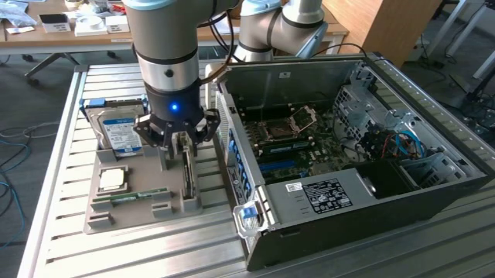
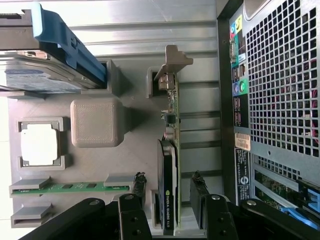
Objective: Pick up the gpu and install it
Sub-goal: 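Pick up the gpu and move the gpu toward the slot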
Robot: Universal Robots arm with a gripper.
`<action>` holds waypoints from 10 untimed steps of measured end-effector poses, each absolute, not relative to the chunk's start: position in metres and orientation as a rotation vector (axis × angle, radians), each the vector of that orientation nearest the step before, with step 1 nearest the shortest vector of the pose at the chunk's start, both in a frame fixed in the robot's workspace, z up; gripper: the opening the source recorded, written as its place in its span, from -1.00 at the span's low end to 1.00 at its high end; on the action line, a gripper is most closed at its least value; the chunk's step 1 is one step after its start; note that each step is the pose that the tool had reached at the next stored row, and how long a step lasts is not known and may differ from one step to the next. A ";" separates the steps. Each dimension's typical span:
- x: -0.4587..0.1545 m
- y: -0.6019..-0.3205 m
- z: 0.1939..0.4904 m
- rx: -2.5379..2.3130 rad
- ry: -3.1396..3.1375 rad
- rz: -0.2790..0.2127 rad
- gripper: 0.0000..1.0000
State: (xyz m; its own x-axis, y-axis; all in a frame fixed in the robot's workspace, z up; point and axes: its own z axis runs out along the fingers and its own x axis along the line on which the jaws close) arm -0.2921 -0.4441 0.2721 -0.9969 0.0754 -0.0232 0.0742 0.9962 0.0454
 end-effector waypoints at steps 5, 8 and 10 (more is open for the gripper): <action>-0.292 -0.444 0.269 0.117 3.114 0.069 -0.02; -0.292 -0.444 0.269 0.117 3.114 0.069 -0.02; -0.292 -0.444 0.269 0.117 3.114 0.069 -0.02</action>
